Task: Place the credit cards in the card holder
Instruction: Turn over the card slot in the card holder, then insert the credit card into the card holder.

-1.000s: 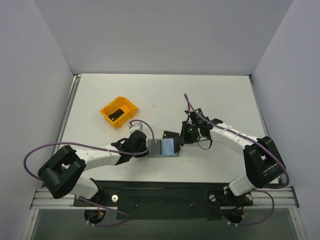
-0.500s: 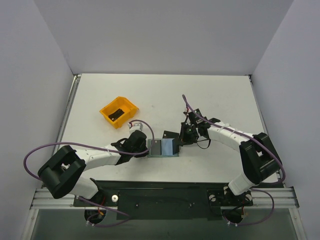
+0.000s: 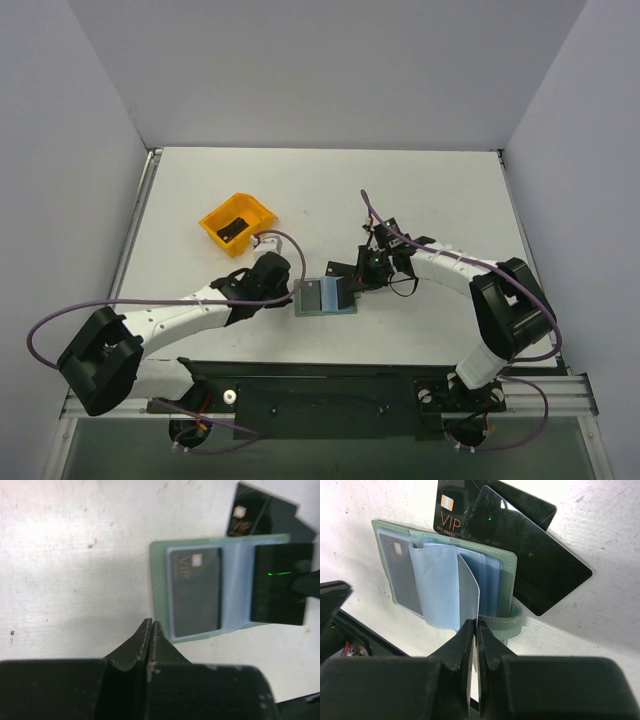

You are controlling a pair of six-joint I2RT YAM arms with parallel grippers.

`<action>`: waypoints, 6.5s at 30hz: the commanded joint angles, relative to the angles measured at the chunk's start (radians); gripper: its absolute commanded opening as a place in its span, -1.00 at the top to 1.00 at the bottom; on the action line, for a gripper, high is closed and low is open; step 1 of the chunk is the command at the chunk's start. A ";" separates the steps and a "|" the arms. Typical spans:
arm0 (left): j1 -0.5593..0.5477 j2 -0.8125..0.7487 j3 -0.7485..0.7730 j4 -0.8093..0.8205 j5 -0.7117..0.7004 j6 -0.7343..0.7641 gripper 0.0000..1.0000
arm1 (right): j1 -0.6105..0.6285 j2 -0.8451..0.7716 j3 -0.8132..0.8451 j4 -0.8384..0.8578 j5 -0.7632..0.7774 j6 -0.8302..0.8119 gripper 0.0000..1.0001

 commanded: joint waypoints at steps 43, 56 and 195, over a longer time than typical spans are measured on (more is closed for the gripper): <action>-0.064 0.327 0.091 0.276 0.105 0.124 1.00 | -0.019 -0.029 -0.036 -0.032 0.035 -0.007 1.00; -0.064 0.326 0.060 0.294 0.113 0.101 1.00 | -0.022 -0.052 -0.039 -0.051 0.033 -0.010 1.00; 0.048 0.154 -0.030 0.262 0.103 0.044 1.00 | -0.002 0.138 -0.128 0.460 -0.316 0.131 1.00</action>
